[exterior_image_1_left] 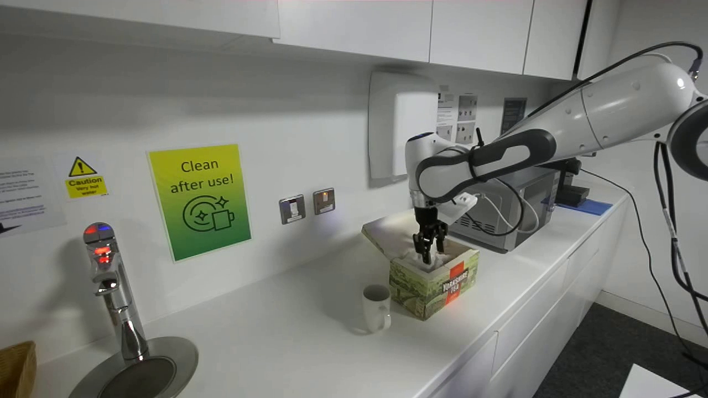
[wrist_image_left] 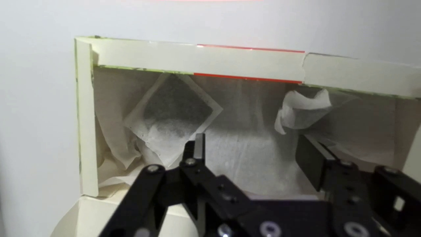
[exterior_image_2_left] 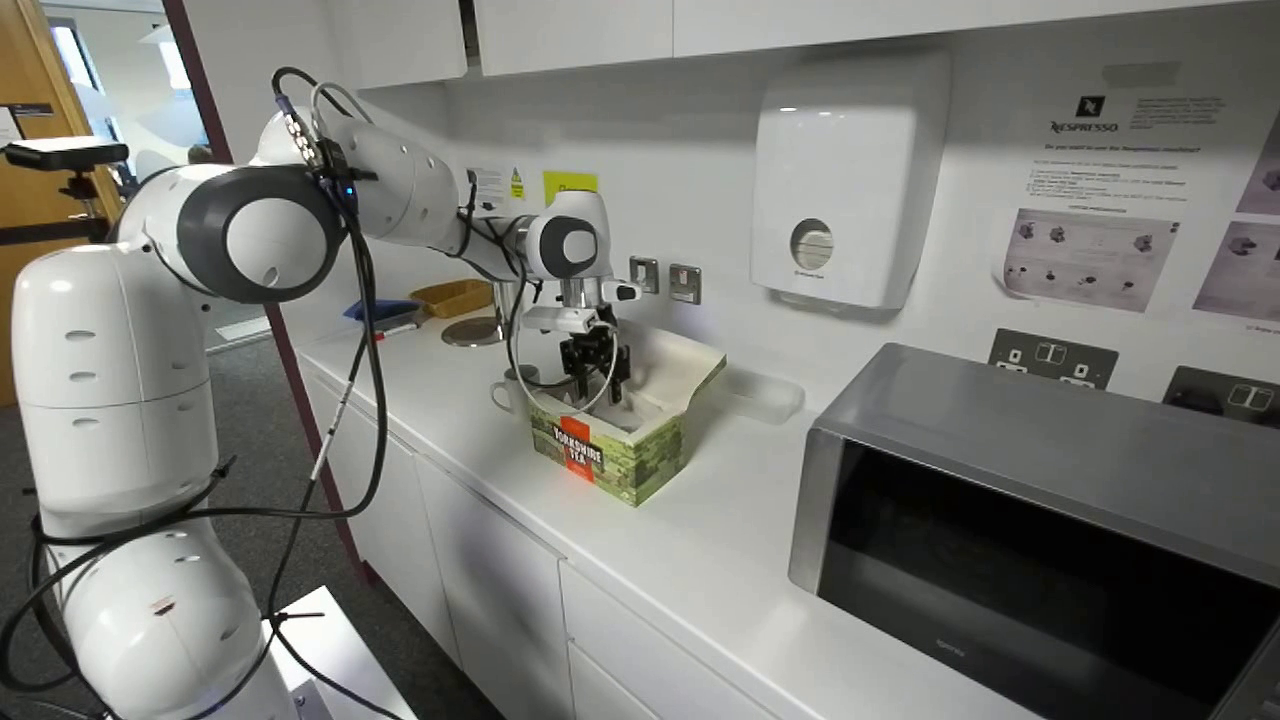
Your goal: Remove the teabag from the green box and put it in the white mug on the left
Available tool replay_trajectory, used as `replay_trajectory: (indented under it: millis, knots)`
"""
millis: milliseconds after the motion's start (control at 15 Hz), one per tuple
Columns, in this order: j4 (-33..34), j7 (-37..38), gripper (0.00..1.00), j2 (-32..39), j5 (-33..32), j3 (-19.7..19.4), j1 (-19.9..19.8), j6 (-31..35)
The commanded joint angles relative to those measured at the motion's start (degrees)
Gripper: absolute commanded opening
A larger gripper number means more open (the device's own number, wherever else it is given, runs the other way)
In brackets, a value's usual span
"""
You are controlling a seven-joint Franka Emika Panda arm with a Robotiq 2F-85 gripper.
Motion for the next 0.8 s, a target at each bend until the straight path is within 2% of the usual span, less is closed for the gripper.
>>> replay_trajectory:
  millis: [0,267,333,400,467,733]
  knots:
    - [-0.13,1.42,0.45,-1.24,-0.23,0.24,-0.03,-2.48]
    - [0.02,1.37,0.16,-1.19,0.24,0.33,-0.07,-3.11]
    - [-0.12,1.42,0.57,-1.34,0.01,0.38,0.03,-3.26]
    - [-0.25,1.09,0.52,-1.54,0.15,0.51,0.07,-3.67]
    - [-0.48,0.87,0.52,-1.86,0.31,0.68,0.14,-4.1]
    - [-1.93,0.08,0.8,-3.87,1.65,2.02,0.57,-6.83]
